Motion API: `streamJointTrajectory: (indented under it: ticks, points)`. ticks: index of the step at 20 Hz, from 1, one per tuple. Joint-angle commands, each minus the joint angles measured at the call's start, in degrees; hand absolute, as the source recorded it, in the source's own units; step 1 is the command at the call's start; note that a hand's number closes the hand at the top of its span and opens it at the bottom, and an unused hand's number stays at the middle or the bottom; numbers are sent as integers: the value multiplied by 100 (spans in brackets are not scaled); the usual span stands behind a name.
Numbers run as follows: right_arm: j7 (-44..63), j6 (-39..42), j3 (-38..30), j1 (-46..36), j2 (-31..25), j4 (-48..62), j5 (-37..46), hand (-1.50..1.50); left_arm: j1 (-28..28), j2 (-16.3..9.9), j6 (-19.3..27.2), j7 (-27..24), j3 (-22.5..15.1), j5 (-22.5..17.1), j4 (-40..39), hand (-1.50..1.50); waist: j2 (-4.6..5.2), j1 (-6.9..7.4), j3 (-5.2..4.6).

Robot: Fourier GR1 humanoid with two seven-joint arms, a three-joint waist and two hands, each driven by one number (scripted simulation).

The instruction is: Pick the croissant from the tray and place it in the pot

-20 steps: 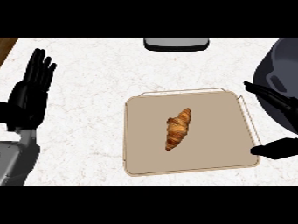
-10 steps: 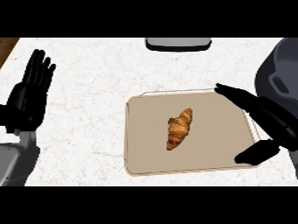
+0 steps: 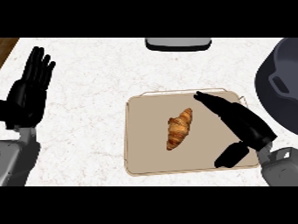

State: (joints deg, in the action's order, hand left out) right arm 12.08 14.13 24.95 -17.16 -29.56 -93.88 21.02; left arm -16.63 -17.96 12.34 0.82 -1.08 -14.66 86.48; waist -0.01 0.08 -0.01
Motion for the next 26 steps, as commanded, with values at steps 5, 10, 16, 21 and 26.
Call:
streamJointTrajectory:
  ticks: [5,10,16,21,26]
  points:
    - [-612,-439,187,287,925,494,1038,-150,207,396,43,-15,-70,331,266,0,1,1,3]
    - [-323,-182,144,122,1368,490,1512,-150,253,197,-473,-148,385,199,10,0,-1,-1,1]
    - [-402,-201,-256,-184,1470,1352,1978,-150,359,375,-292,312,236,409,514,0,-1,30,3]
    - [-551,-378,-273,-626,2184,2289,2269,-150,-144,472,-299,383,375,460,81,0,7,22,2]
    - [-858,-538,-359,-325,2345,2265,2547,-150,28,757,-357,-178,315,730,-116,0,3,-4,1]
